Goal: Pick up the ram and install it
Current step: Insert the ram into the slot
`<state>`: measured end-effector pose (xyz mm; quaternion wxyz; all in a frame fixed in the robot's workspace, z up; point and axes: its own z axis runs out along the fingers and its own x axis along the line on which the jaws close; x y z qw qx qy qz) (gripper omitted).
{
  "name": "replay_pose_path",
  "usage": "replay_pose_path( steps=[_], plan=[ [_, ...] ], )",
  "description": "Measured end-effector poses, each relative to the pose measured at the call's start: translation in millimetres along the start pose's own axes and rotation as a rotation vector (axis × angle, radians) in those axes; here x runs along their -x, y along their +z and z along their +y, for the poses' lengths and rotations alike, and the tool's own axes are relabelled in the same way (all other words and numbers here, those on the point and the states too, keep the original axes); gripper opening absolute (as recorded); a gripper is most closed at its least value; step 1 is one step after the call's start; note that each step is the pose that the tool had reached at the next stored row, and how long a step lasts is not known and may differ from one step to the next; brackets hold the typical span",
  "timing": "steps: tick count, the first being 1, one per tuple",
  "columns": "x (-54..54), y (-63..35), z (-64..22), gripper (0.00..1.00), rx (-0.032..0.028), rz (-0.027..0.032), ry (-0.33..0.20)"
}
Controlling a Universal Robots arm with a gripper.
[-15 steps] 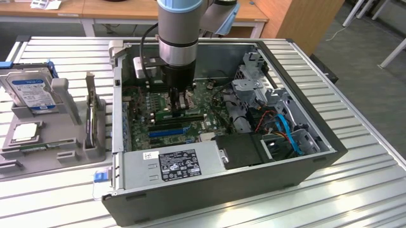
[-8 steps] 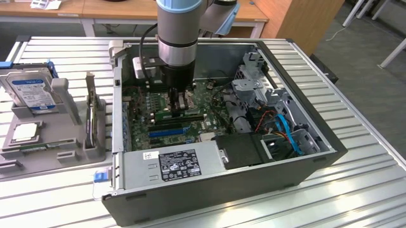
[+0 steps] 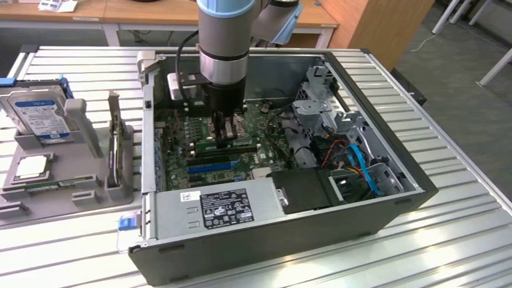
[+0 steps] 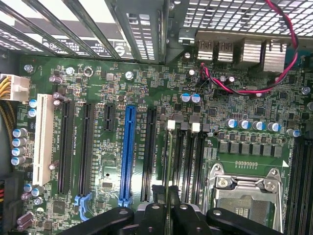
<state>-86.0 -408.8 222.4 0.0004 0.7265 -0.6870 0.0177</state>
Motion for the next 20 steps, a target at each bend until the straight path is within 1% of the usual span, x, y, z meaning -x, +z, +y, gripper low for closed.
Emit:
replay_pose_path(
  steps=[5,17,18,20],
  plan=[
    [-0.1,0.1,-2.0,0.13,-0.0002,-0.0001,0.0],
    [1.1,0.1,-2.1,0.13,-0.0003,0.0001,0.0],
    [1.7,0.4,-2.2,0.13,-0.0008,-0.0009,0.0],
    [2.1,0.1,-2.2,0.13,-0.0002,-0.0002,0.0]
  ],
)
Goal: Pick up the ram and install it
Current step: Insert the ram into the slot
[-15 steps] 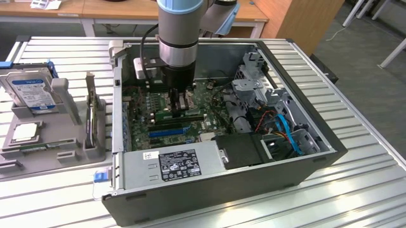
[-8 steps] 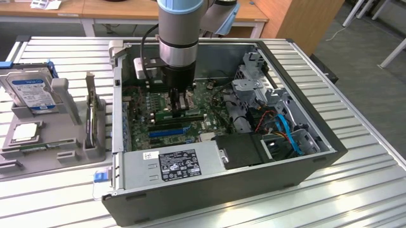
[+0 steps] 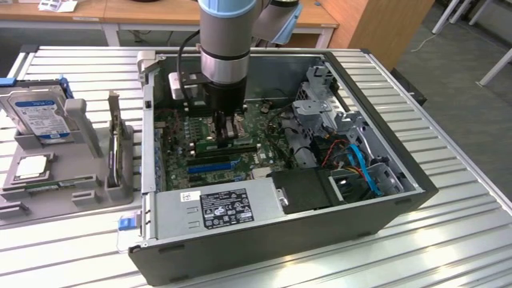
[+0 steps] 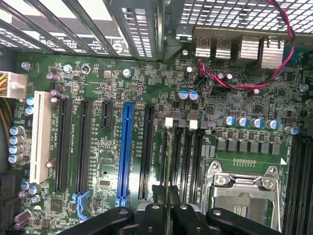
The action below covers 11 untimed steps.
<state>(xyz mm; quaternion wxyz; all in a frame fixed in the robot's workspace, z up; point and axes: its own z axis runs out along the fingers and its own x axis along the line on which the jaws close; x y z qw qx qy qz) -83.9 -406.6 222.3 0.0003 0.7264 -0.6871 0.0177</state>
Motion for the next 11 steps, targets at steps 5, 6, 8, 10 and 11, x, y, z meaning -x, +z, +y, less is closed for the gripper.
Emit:
replay_pose_path(
  steps=[5,6,8,10,11],
  plan=[
    [0.1,-0.1,0.3,0.13,0.0001,0.0002,0.0],
    [0.1,-0.1,0.6,0.13,0.0001,0.0002,0.0],
    [0.0,-0.1,1.9,0.13,-0.0001,0.0002,0.0],
    [0.1,-0.1,2.9,0.13,0.0,0.0001,0.0],
    [0.1,-0.1,3.0,0.13,0.0001,0.0,0.0]
  ],
)
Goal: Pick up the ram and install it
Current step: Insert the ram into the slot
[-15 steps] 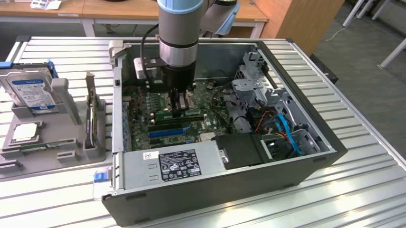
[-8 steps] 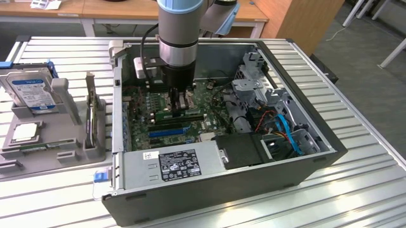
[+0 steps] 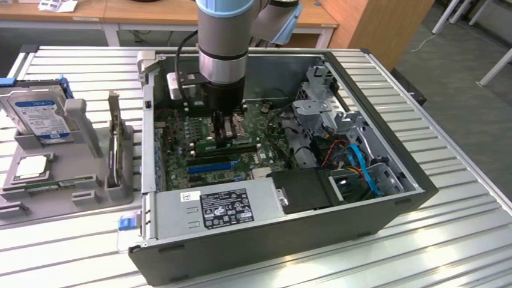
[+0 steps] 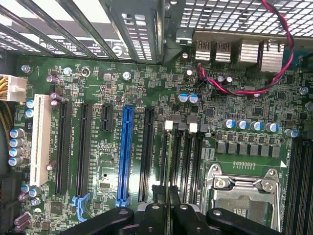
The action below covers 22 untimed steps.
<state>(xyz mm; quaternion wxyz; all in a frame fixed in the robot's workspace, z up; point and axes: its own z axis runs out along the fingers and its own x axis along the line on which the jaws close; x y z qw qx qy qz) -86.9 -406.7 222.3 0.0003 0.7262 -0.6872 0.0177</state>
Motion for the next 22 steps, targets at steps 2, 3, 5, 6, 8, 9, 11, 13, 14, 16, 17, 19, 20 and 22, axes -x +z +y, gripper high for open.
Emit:
replay_pose_path(
  steps=[2,3,5,6,8,9,11,13,14,16,17,19,20,22],
  plan=[
    [0.0,0.0,0.1,0.13,0.0001,0.0001,0.0],
    [0.0,0.0,0.1,0.13,0.0001,0.0001,0.0],
    [0.0,-0.1,0.1,0.13,0.0001,0.0002,0.0],
    [0.0,0.0,0.1,0.13,0.0001,0.0001,0.0],
    [0.0,0.0,0.1,0.13,0.0,0.0001,0.0],
    [0.0,-0.1,0.1,0.13,0.0001,0.0001,0.0],
    [-0.1,0.0,-0.4,0.13,0.0006,0.0001,0.0],
    [-0.2,0.0,-1.8,0.13,0.0014,0.0001,0.0],
    [-0.2,0.0,-2.1,0.13,0.0015,0.0001,0.0],
    [-0.1,0.0,-2.1,0.13,0.0015,0.0001,0.0],
    [-0.2,0.0,-2.1,0.13,0.0015,0.0001,0.0],
    [-0.2,0.0,-2.1,0.13,0.0015,0.0001,0.0],
    [-0.1,0.0,-1.9,0.13,0.0015,0.0001,0.0],
    [-0.1,0.0,-1.3,0.13,0.0016,0.0,0.0]
  ],
)
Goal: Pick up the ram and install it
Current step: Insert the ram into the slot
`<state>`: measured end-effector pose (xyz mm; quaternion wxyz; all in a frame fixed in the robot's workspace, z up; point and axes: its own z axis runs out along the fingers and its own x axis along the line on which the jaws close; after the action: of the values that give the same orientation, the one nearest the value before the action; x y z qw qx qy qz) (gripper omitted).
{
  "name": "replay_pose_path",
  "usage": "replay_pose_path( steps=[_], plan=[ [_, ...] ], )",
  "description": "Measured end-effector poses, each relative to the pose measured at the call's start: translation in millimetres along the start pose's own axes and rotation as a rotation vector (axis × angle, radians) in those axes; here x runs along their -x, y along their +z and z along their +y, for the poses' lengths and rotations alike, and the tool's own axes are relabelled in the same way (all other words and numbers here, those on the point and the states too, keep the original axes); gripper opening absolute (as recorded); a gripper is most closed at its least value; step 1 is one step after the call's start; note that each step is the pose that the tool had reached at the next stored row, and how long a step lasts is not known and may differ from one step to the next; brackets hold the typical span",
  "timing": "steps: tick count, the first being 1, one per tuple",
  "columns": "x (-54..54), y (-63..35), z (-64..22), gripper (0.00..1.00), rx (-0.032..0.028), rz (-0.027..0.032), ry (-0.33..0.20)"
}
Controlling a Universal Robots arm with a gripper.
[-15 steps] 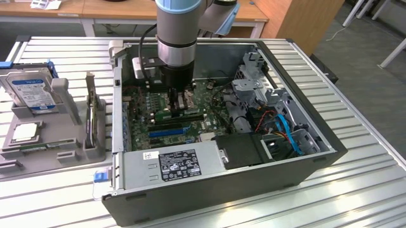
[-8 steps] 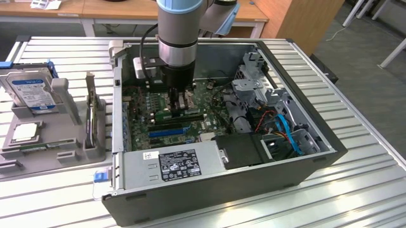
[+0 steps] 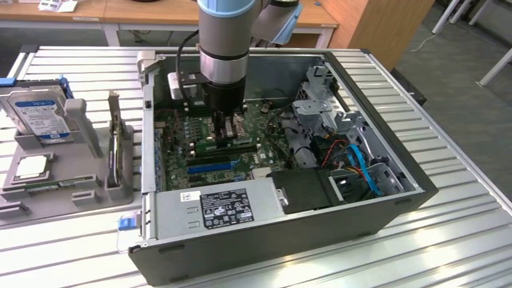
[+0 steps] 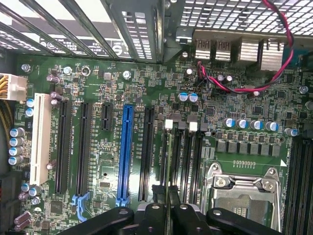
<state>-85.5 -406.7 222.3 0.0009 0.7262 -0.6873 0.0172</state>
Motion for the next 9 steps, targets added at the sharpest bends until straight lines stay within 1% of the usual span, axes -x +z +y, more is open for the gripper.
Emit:
replay_pose_path(
  steps=[9],
  plan=[
    [-0.2,0.0,0.2,0.13,0.0007,0.0001,0.006]
  ],
)
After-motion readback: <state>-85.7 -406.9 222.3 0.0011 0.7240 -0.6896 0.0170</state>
